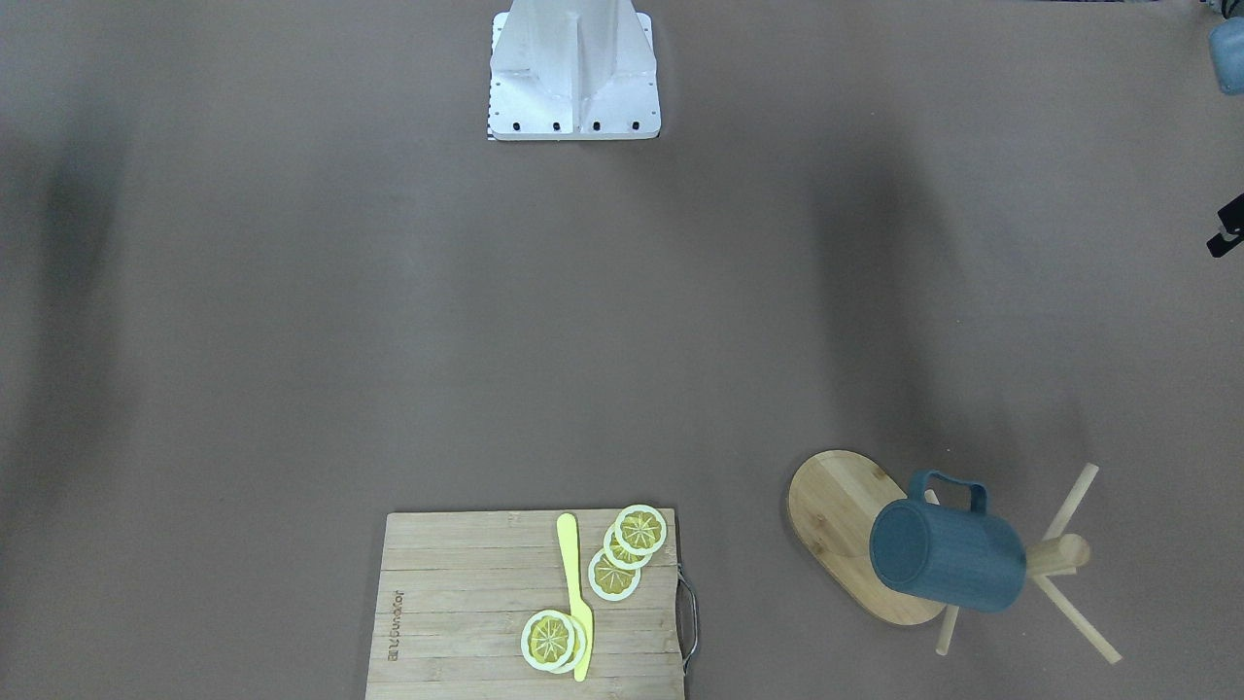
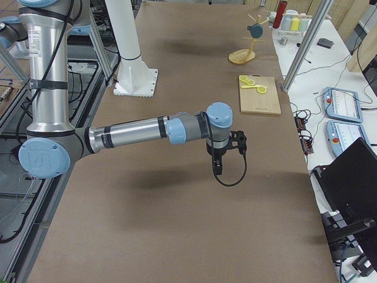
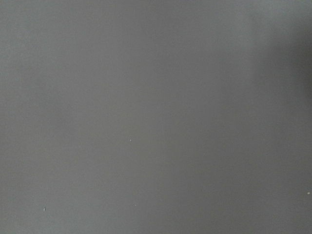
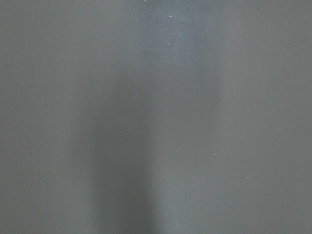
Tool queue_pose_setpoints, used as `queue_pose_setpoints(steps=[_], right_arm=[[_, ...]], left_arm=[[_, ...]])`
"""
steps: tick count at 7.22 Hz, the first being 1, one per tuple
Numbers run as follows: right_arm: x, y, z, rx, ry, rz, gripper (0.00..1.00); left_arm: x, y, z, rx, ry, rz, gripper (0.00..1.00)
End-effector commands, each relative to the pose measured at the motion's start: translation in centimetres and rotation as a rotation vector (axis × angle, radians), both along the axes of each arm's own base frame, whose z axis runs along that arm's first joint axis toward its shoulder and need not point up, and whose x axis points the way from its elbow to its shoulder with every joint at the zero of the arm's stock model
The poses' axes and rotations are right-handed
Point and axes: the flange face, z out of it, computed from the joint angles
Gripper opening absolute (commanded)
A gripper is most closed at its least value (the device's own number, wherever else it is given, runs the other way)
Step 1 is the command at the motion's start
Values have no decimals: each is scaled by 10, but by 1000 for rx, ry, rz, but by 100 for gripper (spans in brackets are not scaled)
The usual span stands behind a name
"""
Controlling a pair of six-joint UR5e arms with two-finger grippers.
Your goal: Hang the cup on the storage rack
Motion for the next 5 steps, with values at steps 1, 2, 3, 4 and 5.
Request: queue_pose_setpoints(steps=[1,2,3,4,5], right_arm=[[2,5,8,-23,0,3,100],[12,13,18,-47,-2,21,100],[21,22,28,-77,-4,45,100],[25,31,41,-110,1,59,100],[31,34,56,-152,6,72,100]], left_arm=[[-1,2,4,-8,-4,-2,98],[-1,5,7,-15,-5,-3,98],[-1,8,11,-23,-6,-1,98],[-1,9,10,-24,-5,-2,98],[-1,9,11,-25,-5,-2,98]])
